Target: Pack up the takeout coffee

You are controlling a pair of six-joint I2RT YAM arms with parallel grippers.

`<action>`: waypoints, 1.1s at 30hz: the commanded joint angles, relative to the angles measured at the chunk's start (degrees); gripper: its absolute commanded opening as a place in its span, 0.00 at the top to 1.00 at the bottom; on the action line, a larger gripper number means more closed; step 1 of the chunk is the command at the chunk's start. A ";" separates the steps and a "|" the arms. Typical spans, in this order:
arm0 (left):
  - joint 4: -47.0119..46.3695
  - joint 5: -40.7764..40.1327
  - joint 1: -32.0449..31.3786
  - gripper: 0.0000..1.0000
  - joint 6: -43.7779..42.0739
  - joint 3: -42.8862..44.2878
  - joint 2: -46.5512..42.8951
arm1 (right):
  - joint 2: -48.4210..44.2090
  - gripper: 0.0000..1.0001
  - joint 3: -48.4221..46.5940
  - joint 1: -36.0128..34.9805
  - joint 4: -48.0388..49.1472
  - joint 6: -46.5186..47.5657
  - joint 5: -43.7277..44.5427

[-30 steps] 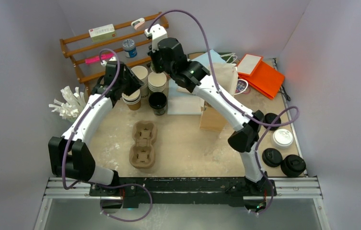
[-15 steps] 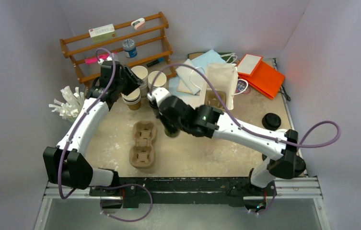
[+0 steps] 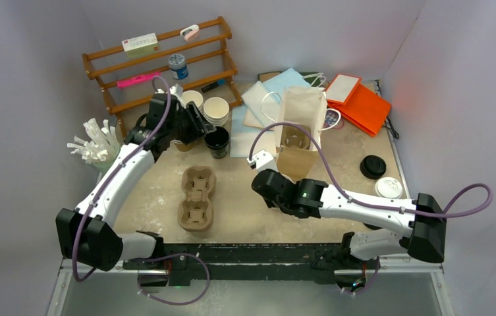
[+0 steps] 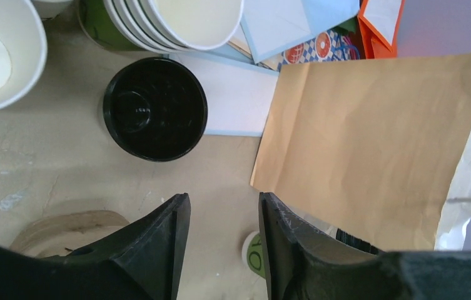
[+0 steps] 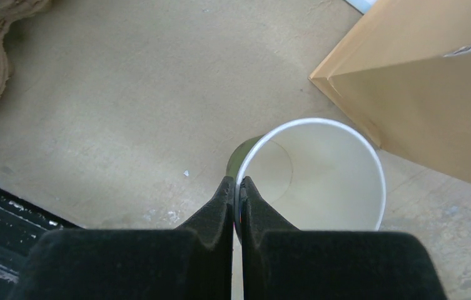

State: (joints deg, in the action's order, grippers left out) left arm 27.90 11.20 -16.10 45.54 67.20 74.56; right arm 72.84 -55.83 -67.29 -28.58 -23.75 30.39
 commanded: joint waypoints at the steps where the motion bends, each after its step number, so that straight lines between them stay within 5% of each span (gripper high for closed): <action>1: 1.35 0.85 -1.19 0.53 -2.27 0.41 -2.63 | -0.81 1.00 4.31 -0.11 8.48 -2.86 1.33; 7: 2.28 1.35 -2.34 0.52 -2.98 0.92 -2.35 | 0.56 0.96 5.45 -0.08 10.11 -3.42 1.15; 8: 1.84 2.58 -2.62 0.51 -3.46 0.92 -2.18 | 0.58 0.78 5.25 -0.09 9.64 -3.66 1.53; 11: 1.58 4.06 -3.57 0.47 -4.69 1.11 -1.71 | -0.70 0.47 4.10 -0.06 5.66 -6.08 3.95; 16: 1.26 6.38 -5.03 0.36 -7.20 -0.34 -3.37 | -7.53 0.23 0.39 -0.06 -3.83 -9.63 6.93; 24: -1.21 10.40 -9.56 0.16 -10.56 -7.09 -8.37 | -21.35 0.14 1.50 0.03 -22.32 -26.16 8.37; 33: -6.45 5.03 -27.34 0.15 -13.05 -9.94 -6.36 | -26.95 0.02 9.24 5.48 -32.99 -51.54 5.56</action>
State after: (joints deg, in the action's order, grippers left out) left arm 26.68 18.79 -37.65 35.33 57.60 67.20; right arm 46.76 -50.11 -66.19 -55.13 -60.69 36.80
